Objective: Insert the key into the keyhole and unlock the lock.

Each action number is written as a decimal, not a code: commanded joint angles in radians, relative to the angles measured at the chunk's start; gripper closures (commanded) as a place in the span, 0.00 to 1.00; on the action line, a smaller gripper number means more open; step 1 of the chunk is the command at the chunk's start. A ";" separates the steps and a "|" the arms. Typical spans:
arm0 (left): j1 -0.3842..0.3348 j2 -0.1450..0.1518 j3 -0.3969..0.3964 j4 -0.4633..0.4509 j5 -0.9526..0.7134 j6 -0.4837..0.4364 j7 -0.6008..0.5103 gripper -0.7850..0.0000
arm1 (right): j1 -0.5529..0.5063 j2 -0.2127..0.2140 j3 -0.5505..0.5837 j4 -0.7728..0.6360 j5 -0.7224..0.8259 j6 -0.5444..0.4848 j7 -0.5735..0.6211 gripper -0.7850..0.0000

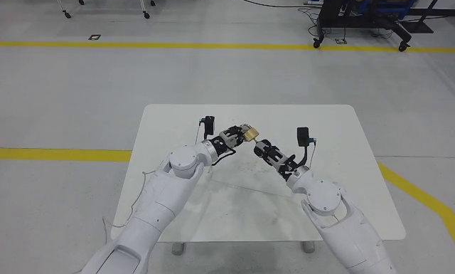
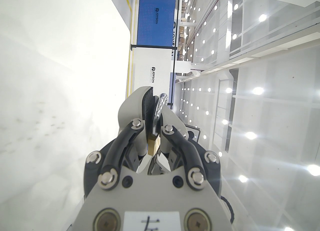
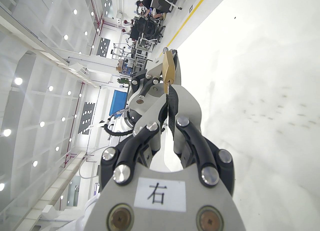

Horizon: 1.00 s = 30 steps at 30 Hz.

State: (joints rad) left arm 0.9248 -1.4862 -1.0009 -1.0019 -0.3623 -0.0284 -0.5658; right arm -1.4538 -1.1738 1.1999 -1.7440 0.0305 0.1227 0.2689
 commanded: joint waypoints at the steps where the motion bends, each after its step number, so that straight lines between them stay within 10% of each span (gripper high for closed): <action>1: 0.001 0.000 -0.001 -0.001 0.002 0.002 -0.001 1.00 | 0.003 -0.001 0.000 0.003 0.001 0.002 0.002 1.00; 30: -0.018 -0.003 0.012 0.019 0.036 0.014 -0.057 1.00 | 0.003 -0.009 0.015 0.001 -0.032 0.000 0.008 1.00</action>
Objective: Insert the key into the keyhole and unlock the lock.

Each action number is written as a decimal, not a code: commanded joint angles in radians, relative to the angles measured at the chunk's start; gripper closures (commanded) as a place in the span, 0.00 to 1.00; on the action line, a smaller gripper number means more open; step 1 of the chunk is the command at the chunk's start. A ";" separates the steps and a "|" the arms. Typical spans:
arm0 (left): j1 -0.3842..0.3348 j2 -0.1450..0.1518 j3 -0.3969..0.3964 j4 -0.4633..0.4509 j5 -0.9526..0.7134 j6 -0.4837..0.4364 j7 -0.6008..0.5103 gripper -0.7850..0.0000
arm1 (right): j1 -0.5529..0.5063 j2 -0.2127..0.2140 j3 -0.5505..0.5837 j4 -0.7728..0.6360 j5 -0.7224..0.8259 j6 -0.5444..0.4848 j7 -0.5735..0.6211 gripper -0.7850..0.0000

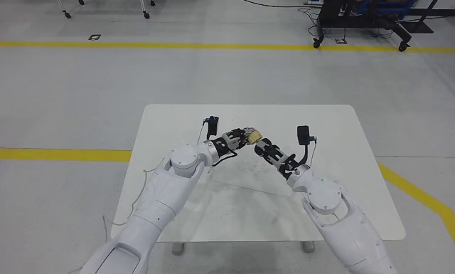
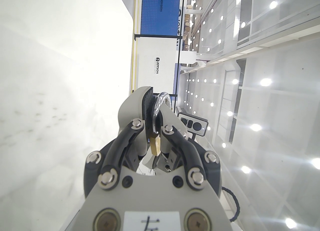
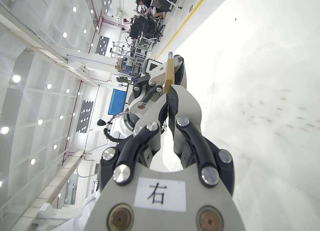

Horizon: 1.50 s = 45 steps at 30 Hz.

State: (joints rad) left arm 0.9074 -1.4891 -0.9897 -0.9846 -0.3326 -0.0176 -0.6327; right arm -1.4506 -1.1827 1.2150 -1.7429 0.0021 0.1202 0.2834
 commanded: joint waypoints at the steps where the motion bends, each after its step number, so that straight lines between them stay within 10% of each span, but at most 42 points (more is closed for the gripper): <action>1: 0.000 -0.001 0.002 0.000 0.007 0.004 0.014 1.00 | 0.000 -0.001 -0.002 -0.001 -0.005 0.003 -0.009 0.94; 3: 0.000 -0.001 0.001 0.001 0.004 0.005 0.017 1.00 | 0.000 -0.002 -0.001 -0.002 -0.006 0.003 -0.013 0.63; 4: 0.000 -0.002 0.001 0.002 0.003 0.006 0.018 1.00 | -0.001 -0.003 0.000 -0.003 -0.007 0.002 -0.015 0.17; 5: -0.001 -0.002 0.001 0.004 0.002 0.007 0.018 1.00 | -0.002 -0.003 0.001 -0.004 -0.005 0.002 -0.017 0.00; 23: -0.025 -0.027 -0.006 0.109 -0.182 0.169 -0.021 1.00 | -0.010 -0.004 0.011 -0.009 0.012 -0.008 -0.017 0.00; 32: -0.072 -0.052 -0.038 0.255 -0.461 0.419 -0.163 1.00 | -0.152 0.013 0.167 -0.069 0.195 -0.244 0.085 0.00; 38: -0.100 -0.058 -0.028 0.306 -0.489 0.449 -0.237 1.00 | -0.147 0.015 0.172 -0.038 0.307 -0.374 0.240 0.18; 41: -0.109 -0.060 -0.015 0.317 -0.473 0.450 -0.242 1.00 | -0.127 0.012 0.152 -0.027 0.305 -0.389 0.244 0.00; 45: -0.113 -0.063 -0.007 0.328 -0.472 0.447 -0.259 1.00 | -0.096 0.009 0.127 -0.020 0.284 -0.379 0.243 0.01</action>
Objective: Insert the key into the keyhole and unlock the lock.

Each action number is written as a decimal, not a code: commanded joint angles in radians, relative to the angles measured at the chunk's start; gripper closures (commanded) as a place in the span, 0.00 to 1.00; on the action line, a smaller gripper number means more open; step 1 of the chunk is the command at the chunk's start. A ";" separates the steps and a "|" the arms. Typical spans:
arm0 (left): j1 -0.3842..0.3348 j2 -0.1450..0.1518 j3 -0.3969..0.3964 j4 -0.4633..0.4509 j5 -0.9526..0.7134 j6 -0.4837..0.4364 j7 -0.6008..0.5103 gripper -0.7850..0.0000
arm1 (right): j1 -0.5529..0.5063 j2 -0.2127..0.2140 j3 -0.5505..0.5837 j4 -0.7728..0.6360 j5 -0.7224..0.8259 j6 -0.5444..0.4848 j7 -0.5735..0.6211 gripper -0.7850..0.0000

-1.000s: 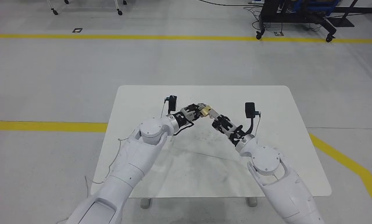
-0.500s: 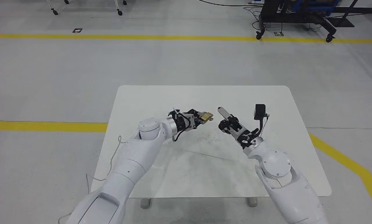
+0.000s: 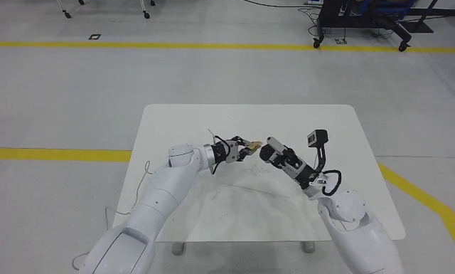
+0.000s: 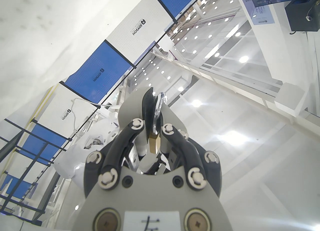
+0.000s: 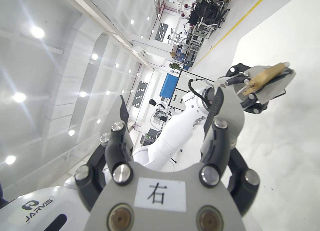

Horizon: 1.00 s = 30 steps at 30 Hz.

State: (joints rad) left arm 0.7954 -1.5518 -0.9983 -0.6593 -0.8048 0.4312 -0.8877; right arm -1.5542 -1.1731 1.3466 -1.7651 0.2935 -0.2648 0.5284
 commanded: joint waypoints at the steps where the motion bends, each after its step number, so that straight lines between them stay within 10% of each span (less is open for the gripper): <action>1: -0.002 -0.001 0.003 0.003 0.001 -0.003 -0.007 1.00 | 0.015 -0.001 -0.011 0.004 -0.013 0.013 -0.003 0.04; 18: 0.006 0.004 -0.011 -0.017 0.012 -0.123 -0.018 1.00 | 0.036 -0.008 -0.032 0.028 -0.002 0.026 -0.034 0.00; 30: 0.090 0.030 -0.026 -0.198 0.281 -0.510 0.284 1.00 | 0.031 -0.010 -0.042 0.028 0.040 0.041 -0.022 0.00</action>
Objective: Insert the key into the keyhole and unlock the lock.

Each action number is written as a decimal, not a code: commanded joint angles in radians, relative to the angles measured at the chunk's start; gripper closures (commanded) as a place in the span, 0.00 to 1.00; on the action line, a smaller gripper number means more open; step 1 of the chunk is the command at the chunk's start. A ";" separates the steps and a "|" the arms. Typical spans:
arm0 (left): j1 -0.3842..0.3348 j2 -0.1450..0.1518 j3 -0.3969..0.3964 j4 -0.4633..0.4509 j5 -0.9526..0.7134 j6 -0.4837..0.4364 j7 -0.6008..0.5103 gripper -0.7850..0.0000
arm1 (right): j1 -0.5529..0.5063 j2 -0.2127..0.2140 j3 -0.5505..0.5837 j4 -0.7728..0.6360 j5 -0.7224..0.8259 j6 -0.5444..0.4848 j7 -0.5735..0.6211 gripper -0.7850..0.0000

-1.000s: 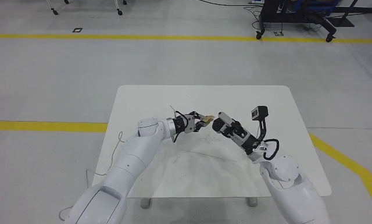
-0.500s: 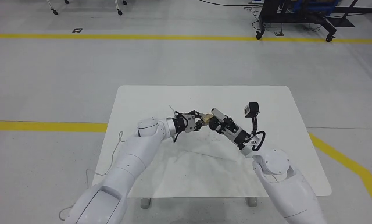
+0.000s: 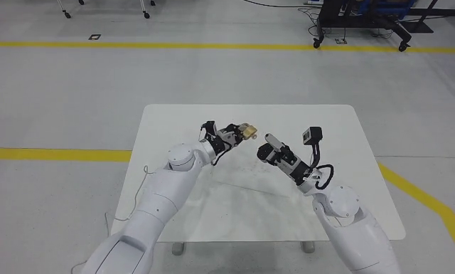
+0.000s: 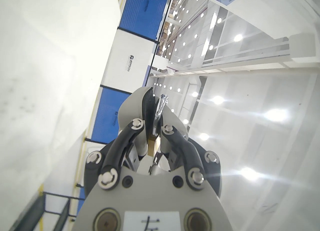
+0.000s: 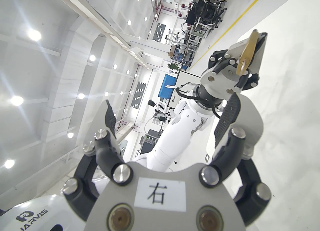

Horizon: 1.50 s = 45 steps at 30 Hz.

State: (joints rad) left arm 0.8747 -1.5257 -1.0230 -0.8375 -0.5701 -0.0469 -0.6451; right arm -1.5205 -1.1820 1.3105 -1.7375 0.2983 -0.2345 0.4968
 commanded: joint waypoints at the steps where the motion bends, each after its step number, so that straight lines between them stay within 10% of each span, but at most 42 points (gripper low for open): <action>1: 0.022 0.007 0.001 -0.043 0.079 -0.050 0.064 1.00 | -0.004 -0.002 -0.009 0.005 0.082 0.027 0.025 0.00; 3: 0.047 0.012 -0.002 -0.089 0.115 -0.079 0.093 1.00 | 0.003 -0.003 -0.005 0.027 0.162 0.063 0.059 0.00; 4: 0.056 0.014 -0.004 -0.107 0.131 -0.084 0.100 1.00 | 0.010 -0.003 -0.004 0.044 0.187 0.080 0.075 0.13; 5: 0.065 0.016 -0.007 -0.125 0.139 -0.092 0.099 1.00 | 0.020 -0.004 -0.006 0.065 0.213 0.099 0.093 0.49; 7: 0.079 0.021 -0.012 -0.149 0.164 -0.101 0.101 1.00 | 0.041 -0.005 -0.009 0.097 0.238 0.117 0.114 0.65; 15: 0.113 0.032 -0.020 -0.204 0.229 -0.108 0.103 1.00 | 0.083 -0.012 -0.043 0.163 0.189 0.145 0.063 0.84; 45: 0.099 0.028 -0.015 -0.193 0.251 -0.073 0.125 1.00 | 0.096 -0.018 -0.053 0.180 0.162 0.177 0.031 0.72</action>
State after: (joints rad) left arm 0.9745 -1.4972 -1.0382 -1.0312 -0.3204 -0.1179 -0.5201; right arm -1.4285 -1.1991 1.2594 -1.5608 0.4593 -0.0604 0.5291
